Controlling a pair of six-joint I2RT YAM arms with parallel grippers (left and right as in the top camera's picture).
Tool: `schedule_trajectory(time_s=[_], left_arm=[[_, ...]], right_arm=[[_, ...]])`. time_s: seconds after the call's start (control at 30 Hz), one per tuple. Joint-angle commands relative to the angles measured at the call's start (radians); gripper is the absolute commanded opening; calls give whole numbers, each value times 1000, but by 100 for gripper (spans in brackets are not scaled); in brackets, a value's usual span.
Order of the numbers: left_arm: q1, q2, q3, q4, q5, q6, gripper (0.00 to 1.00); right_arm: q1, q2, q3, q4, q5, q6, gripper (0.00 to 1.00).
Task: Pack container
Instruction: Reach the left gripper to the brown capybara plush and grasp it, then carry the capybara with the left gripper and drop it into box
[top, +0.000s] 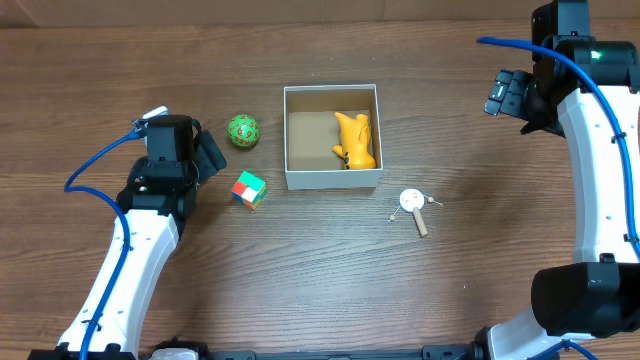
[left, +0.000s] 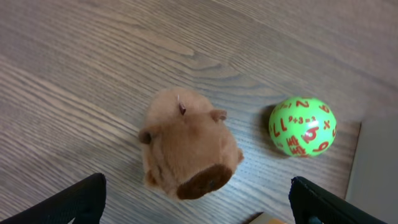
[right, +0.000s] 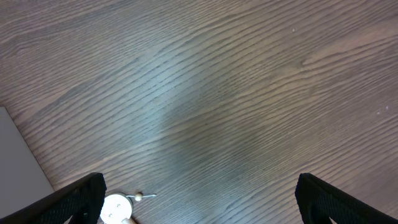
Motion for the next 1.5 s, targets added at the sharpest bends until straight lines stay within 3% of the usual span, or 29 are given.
schedule_trajectory(time_s=[0.0,0.17,0.33,0.47,0.73,0.77,0.93,1.1,1.27,1.47], left_arm=[[-1,34,21,2,-44,-167,93],[0,127,21,5,-71,-270,90],[0,209,21,27,-91,-292,86],[0,218,22,31,-91,-292,65],[0,216,78,21,-91,-248,36],[0,216,81,22,-91,-245,23],[0,213,82,22,-91,-235,5],[-1,197,114,11,-90,-155,4],[-1,146,200,-70,-84,-151,4],[-27,66,311,-122,43,-107,4]], right_arm=[[3,-5,13,6,5,2,100],[3,-5,13,6,6,2,100],[3,-5,13,6,6,2,100],[3,-5,13,6,6,2,100],[3,-5,13,6,6,2,100],[3,-5,13,6,6,2,100],[3,-5,13,6,5,2,100],[3,-5,13,6,6,2,100],[3,-5,13,6,6,2,100],[3,-5,13,6,6,2,100]])
